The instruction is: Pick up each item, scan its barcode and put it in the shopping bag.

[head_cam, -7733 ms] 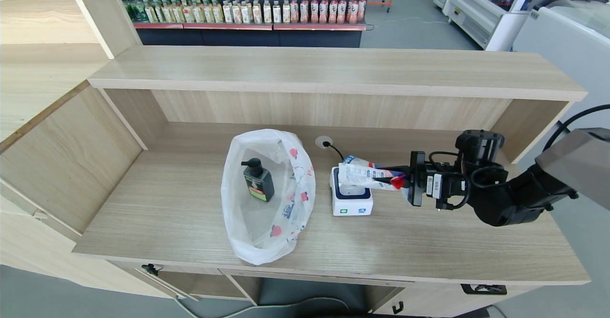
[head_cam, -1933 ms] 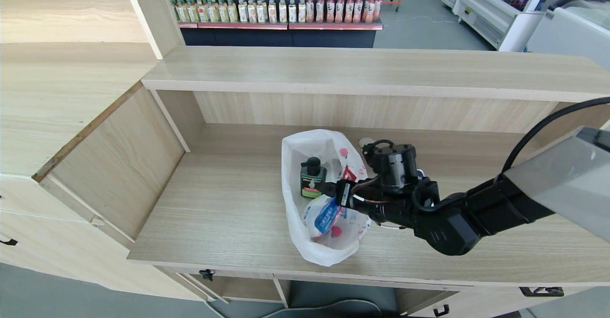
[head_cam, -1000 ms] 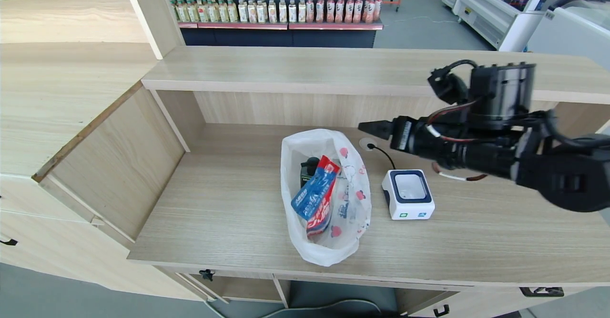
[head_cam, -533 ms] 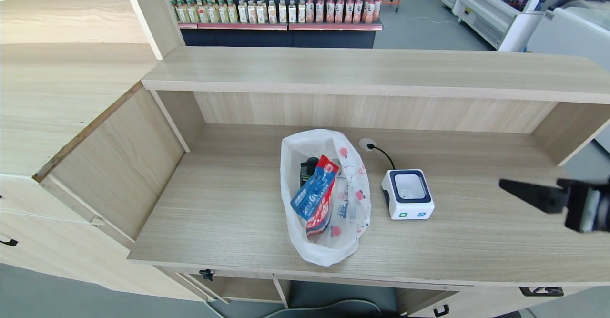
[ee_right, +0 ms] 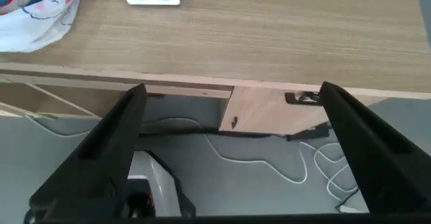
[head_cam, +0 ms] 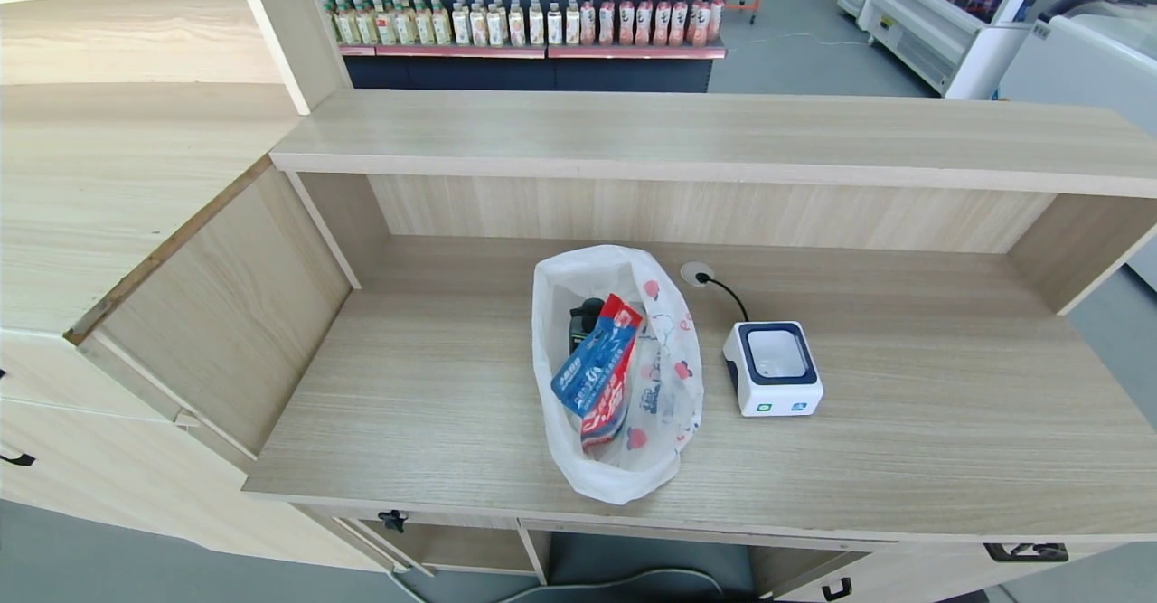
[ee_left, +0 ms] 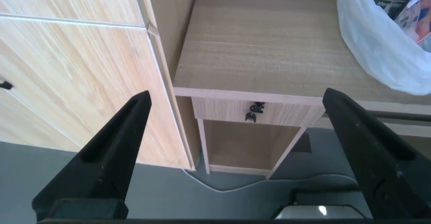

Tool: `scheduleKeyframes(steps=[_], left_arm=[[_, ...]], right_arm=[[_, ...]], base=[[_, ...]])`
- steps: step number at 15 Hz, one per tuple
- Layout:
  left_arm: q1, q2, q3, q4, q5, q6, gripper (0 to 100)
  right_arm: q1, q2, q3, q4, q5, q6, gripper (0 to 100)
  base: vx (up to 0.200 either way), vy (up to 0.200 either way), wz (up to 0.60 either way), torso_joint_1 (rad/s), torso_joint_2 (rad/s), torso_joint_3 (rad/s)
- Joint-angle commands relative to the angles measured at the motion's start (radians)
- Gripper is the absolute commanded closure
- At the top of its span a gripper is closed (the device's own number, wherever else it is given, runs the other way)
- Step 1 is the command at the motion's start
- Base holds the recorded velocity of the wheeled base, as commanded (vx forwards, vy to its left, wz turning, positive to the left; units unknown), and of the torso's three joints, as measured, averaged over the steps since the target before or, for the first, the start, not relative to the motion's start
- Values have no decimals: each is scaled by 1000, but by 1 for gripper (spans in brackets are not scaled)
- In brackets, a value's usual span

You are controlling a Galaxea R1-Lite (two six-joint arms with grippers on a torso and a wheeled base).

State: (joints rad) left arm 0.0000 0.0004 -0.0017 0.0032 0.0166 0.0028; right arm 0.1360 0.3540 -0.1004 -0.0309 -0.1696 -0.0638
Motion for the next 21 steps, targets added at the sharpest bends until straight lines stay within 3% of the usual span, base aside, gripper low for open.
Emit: scheduleKeyframes(steps=[1, 5, 8, 21], left_arm=[[0, 0, 0, 0, 0, 0, 0], [0, 0, 0, 0, 0, 0, 0], [0, 0, 0, 0, 0, 0, 0], [0, 0, 0, 0, 0, -1, 0]], right_arm=[[-39, -239, 100, -4, 12, -22, 0], [-76, -265, 100, -29, 45, 6, 0], [-139, -336, 100, -7, 202, -2, 0], [-137, -354, 100, 32, 203, -14, 0]], base=[[0, 0, 0, 0, 0, 0], [0, 0, 0, 0, 0, 0], [0, 0, 0, 0, 0, 0], [0, 0, 0, 0, 0, 0]])
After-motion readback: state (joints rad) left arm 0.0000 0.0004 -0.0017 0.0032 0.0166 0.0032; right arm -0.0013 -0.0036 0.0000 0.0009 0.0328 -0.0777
